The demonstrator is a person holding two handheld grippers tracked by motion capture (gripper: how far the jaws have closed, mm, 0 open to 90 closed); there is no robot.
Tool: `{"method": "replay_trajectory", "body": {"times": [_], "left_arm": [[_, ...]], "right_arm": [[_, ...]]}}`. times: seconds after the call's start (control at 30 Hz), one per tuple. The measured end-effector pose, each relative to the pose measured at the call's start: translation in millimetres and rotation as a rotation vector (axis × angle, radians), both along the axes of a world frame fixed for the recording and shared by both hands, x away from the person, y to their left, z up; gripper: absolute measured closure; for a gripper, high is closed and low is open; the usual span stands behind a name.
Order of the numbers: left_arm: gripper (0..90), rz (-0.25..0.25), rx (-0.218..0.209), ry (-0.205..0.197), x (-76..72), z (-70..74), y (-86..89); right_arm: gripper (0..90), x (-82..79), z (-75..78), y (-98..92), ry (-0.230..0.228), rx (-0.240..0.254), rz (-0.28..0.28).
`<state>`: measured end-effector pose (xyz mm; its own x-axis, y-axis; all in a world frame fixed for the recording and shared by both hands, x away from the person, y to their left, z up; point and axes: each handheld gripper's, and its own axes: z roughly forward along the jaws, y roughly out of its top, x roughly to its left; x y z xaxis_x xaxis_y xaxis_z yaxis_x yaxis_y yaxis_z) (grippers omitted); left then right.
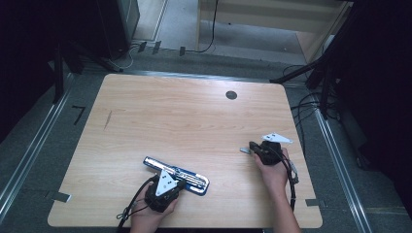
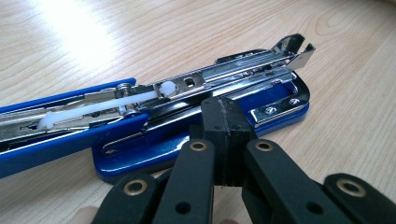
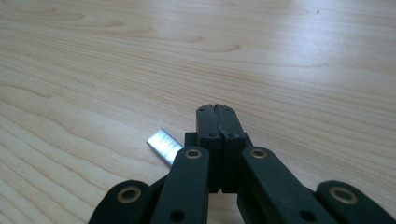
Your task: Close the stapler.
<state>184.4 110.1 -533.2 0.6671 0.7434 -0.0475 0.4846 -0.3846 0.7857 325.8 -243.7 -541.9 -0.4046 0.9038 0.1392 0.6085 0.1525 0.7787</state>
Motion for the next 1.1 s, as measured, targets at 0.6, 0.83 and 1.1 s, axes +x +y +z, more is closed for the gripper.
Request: {"method": "replay_trajectory", "body": {"times": [0.6, 0.83, 1.1], "left_arm": [[90.0, -0.001, 0.001, 0.001, 0.0, 0.1, 0.1], [90.0, -0.001, 0.004, 0.001, 0.1, 0.2, 0.3], [90.0, -0.002, 0.004, 0.001, 0.1, 0.2, 0.3]], "right_arm": [[90.0, -6.0, -7.1, -1.2, 0.013, 0.002, 0.014], [90.0, -13.5, -7.2, 0.4, 0.013, 0.003, 0.02], [90.0, -17.8, -2.7, -0.4, -0.001, 0.042, 0.007]]}}
